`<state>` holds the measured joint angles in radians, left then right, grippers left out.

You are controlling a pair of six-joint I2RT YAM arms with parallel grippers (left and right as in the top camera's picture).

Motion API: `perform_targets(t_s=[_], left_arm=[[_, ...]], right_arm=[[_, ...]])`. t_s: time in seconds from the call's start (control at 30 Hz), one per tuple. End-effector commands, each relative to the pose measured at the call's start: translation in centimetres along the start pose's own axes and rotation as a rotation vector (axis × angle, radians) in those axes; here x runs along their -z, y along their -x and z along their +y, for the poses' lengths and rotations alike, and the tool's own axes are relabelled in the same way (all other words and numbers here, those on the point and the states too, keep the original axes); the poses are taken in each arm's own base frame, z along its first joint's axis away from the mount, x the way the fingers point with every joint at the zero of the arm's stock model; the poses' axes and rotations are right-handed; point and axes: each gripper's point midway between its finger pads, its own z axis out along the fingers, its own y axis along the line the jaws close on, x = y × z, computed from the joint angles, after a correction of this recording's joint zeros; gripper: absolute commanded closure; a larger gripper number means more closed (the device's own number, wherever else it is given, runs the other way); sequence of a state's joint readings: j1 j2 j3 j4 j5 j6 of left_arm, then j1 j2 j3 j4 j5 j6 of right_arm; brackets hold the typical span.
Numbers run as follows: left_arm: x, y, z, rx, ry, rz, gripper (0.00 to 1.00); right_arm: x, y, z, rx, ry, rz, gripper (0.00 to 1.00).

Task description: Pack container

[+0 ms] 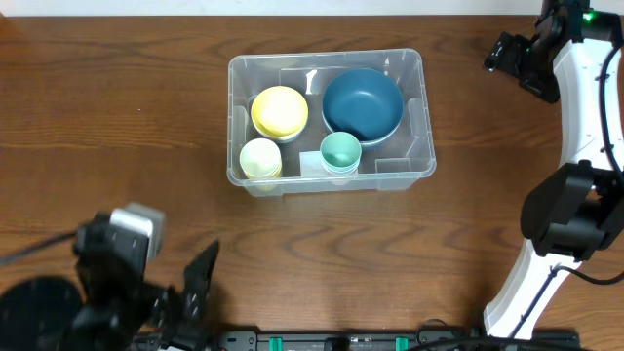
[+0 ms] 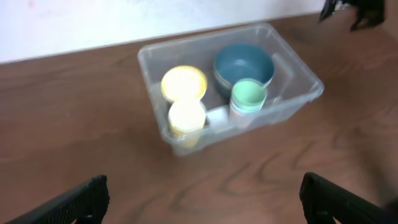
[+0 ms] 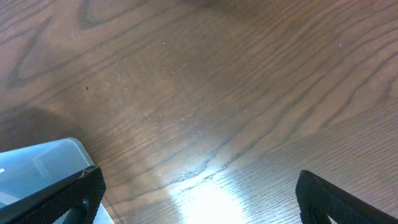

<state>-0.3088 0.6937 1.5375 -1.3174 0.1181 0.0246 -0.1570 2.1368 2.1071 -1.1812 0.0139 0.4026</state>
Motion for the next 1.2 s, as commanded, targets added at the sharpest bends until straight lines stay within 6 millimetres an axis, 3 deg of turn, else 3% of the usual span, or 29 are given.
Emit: perform_targets(t_s=[0.0, 0.2, 0.4, 0.6, 0.7, 0.83, 1.03, 1.17], left_arm=[[1.6, -1.6, 1.7, -0.026, 0.100, 0.009, 0.02], [3.3, -4.2, 3.3, -0.028, 0.198, 0.045, 0.02], [5.0, -4.3, 3.7, 0.007, 0.246, -0.040, 0.02], [6.9, -3.8, 3.7, 0.041, 0.293, -0.243, 0.02], [6.7, -3.8, 3.3, 0.042, 0.281, -0.329, 0.02], [4.4, -2.9, 3.3, 0.035, 0.263, -0.438, 0.02], [-1.7, -0.7, 4.8, 0.019, 0.262, -0.593, 0.02], [-5.6, -0.8, 5.6, 0.021, 0.251, -0.662, 0.02]], right_arm=[[0.2, 0.1, 0.3, -0.009, 0.007, -0.005, 0.01], [0.2, 0.1, 0.2, -0.009, 0.007, -0.005, 0.01], [0.2, 0.1, 0.2, -0.009, 0.007, -0.005, 0.01], [0.2, 0.1, 0.3, -0.009, 0.007, -0.005, 0.01], [0.2, 0.1, 0.2, -0.009, 0.007, -0.005, 0.01], [0.2, 0.1, 0.2, -0.009, 0.007, -0.005, 0.01], [0.2, 0.1, 0.3, -0.009, 0.007, -0.005, 0.01], [0.2, 0.1, 0.2, -0.009, 0.007, -0.005, 0.01]])
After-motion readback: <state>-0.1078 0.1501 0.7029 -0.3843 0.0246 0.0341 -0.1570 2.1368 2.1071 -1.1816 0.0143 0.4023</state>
